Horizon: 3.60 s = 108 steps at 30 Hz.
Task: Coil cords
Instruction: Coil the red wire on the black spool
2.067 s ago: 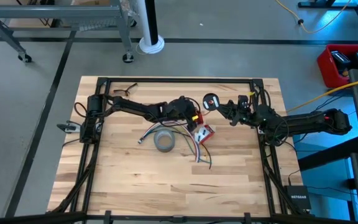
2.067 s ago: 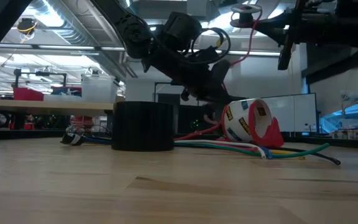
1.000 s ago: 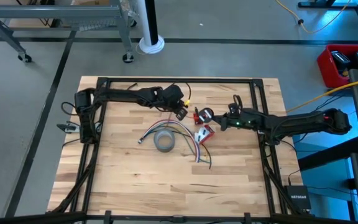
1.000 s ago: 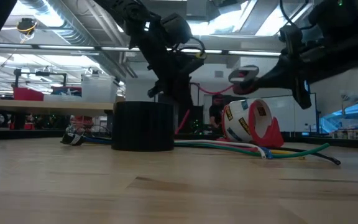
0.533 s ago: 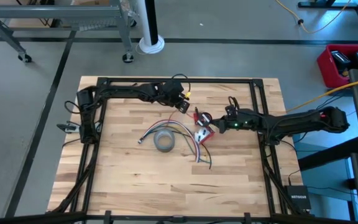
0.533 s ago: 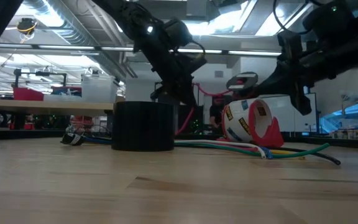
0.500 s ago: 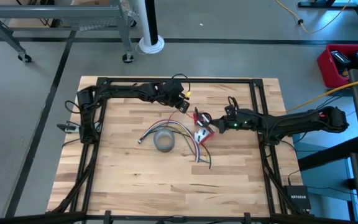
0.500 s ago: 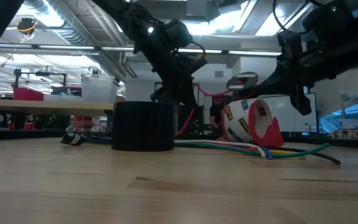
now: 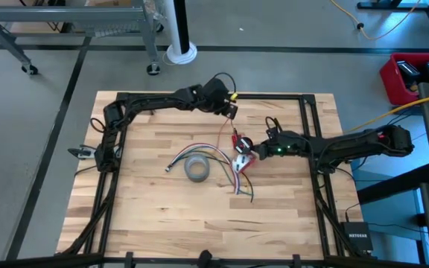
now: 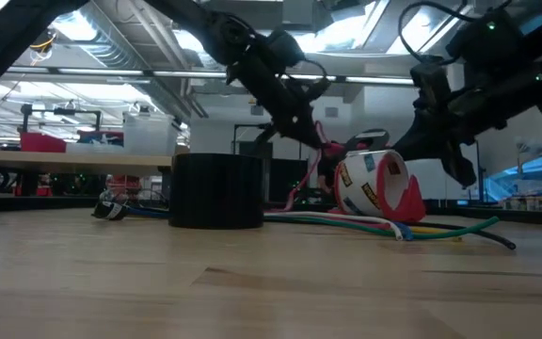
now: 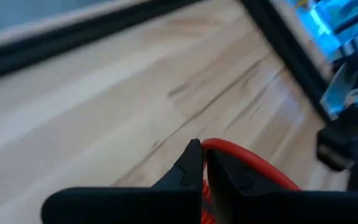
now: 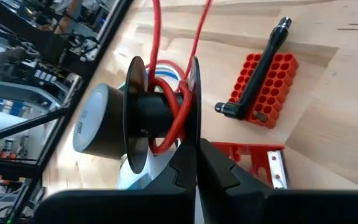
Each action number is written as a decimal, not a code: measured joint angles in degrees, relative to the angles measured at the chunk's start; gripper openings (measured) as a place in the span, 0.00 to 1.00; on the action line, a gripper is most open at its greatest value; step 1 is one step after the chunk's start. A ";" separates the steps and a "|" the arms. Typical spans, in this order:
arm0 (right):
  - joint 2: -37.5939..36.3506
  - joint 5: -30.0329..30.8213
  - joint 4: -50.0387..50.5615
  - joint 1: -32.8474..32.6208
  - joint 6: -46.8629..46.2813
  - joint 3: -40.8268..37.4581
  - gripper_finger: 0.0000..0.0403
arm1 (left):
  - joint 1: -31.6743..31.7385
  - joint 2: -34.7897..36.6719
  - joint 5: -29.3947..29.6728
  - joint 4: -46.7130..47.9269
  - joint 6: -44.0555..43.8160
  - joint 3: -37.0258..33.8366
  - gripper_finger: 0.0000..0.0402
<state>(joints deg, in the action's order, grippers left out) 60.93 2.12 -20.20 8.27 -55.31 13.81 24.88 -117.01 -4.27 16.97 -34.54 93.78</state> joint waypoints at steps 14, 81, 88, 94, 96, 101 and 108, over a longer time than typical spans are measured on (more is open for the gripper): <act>0.11 12.23 20.57 -0.02 3.06 15.06 0.00 | -0.23 0.00 0.13 1.28 1.00 4.69 0.00; 0.13 34.37 54.61 -0.02 10.79 26.92 0.00 | -2.51 -0.04 -13.62 -20.61 -18.84 4.67 0.00; 0.13 34.76 53.82 -0.02 10.78 26.92 0.00 | -3.75 -0.09 -8.11 -29.86 -20.52 4.65 0.00; 0.17 34.32 50.98 -0.02 9.33 26.89 0.00 | -6.82 -0.11 -8.13 -27.16 -17.46 4.65 0.00; 0.17 34.32 49.89 -0.02 8.76 26.89 0.00 | -7.54 -0.11 -8.15 -26.77 -17.03 4.65 0.00; 0.17 34.29 48.72 -0.02 6.06 26.89 0.00 | -8.43 -0.15 -7.64 -26.85 -15.67 4.65 0.00; 0.17 28.34 44.03 0.00 5.66 26.85 0.00 | -7.24 -0.15 -0.86 -27.05 -11.49 4.65 0.00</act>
<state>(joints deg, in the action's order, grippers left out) 61.10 30.46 23.83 8.27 -49.65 40.66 17.63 -117.16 -5.13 -10.07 -46.04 98.43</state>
